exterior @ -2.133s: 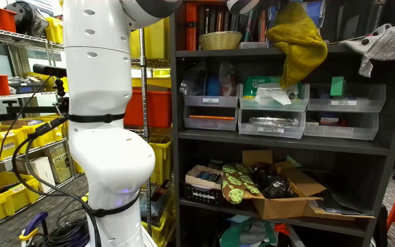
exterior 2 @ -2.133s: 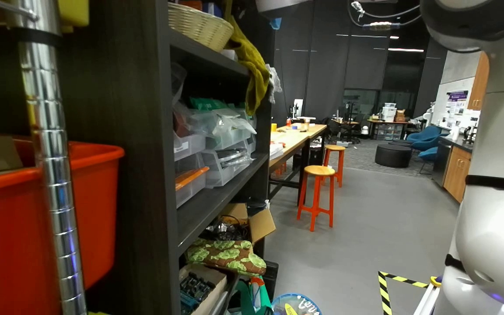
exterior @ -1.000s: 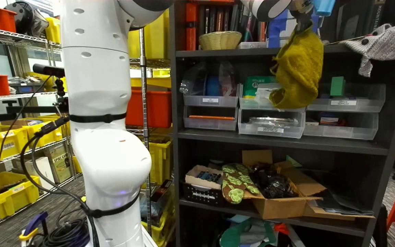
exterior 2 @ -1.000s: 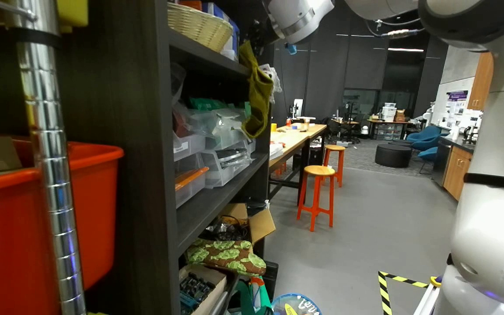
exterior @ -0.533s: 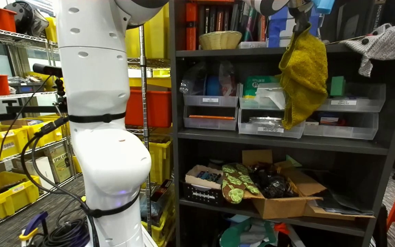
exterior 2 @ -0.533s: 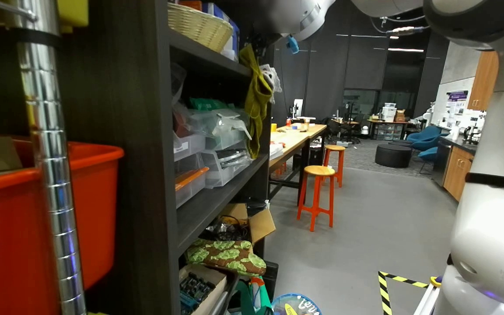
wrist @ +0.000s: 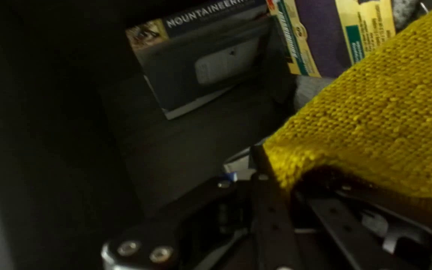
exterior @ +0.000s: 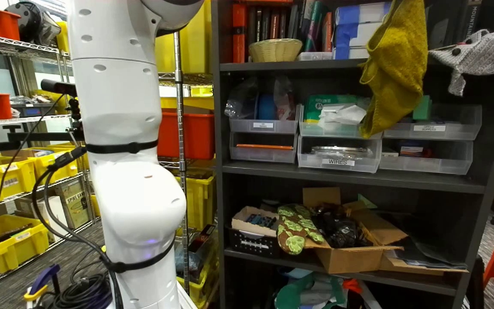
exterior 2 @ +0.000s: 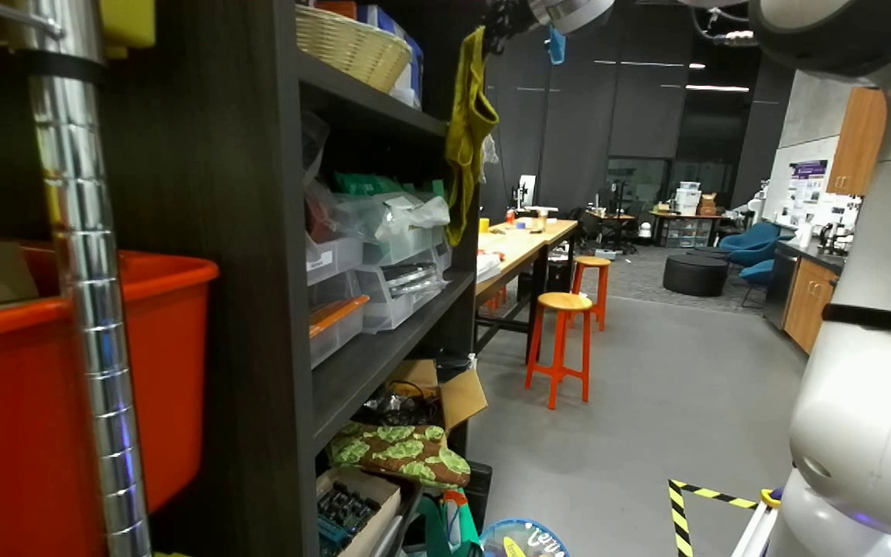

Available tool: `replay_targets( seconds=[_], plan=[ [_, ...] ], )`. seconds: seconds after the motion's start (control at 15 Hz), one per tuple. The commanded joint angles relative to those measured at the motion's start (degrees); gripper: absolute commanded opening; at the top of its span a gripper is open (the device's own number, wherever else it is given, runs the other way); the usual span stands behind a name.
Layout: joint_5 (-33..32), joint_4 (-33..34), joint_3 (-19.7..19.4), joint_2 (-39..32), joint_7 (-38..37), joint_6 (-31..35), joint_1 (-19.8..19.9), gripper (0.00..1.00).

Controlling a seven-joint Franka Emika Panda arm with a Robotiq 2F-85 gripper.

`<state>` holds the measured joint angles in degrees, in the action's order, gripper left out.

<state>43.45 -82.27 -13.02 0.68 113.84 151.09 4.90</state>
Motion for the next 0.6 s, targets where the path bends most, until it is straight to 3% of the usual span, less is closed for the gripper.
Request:
replay_targets(
  seconds=[0.0,0.53],
  plan=[
    [0.3,8.6,-1.3,-4.7,-8.9,4.4,1.3,0.01],
    [-6.9,23.9,-2.8,-13.6,-26.2,15.5,0.4,0.01]
  ],
)
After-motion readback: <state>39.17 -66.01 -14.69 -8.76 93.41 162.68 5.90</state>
